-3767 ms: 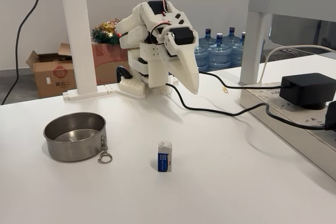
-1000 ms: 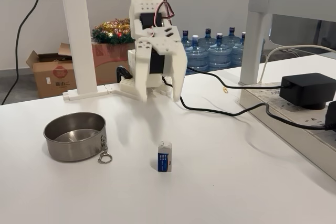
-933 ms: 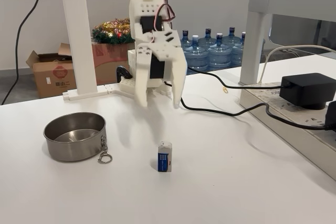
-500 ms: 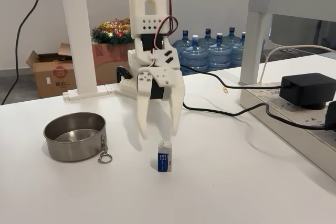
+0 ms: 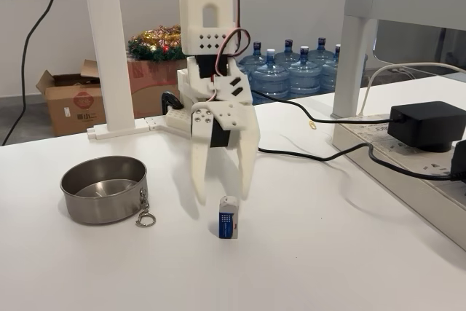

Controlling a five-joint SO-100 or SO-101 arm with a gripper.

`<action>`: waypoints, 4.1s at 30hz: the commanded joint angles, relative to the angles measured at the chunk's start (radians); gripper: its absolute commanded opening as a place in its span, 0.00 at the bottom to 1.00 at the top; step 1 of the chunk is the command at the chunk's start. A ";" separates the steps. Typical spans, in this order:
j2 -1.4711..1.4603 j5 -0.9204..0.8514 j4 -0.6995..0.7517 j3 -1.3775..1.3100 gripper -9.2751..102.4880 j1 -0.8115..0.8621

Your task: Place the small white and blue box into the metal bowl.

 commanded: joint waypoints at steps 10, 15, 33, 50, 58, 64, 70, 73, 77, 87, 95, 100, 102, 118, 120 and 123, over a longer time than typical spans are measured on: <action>-0.094 0.009 -0.017 -0.114 0.33 0.008; -0.115 0.009 -0.017 -0.144 0.33 0.008; -0.250 0.009 -0.017 -0.270 0.32 0.008; -0.252 0.011 -0.017 -0.273 0.16 0.008; -0.252 0.011 -0.017 -0.270 0.10 0.009; -0.219 0.075 -0.017 -0.256 0.08 0.029; -0.034 0.094 -0.002 -0.167 0.08 0.100; 0.081 0.094 0.000 -0.110 0.08 0.149; 0.198 0.091 0.000 -0.046 0.08 0.235; 0.316 0.084 0.000 0.060 0.08 0.449; 0.310 0.084 0.000 0.083 0.13 0.586; 0.319 0.083 -0.011 0.118 0.18 0.581; 0.341 0.083 -0.012 0.143 0.18 0.572; 0.638 -0.212 0.003 0.301 0.16 0.334; 0.641 -0.302 -0.006 0.301 0.12 0.287; 0.683 -0.497 0.000 0.299 0.06 0.213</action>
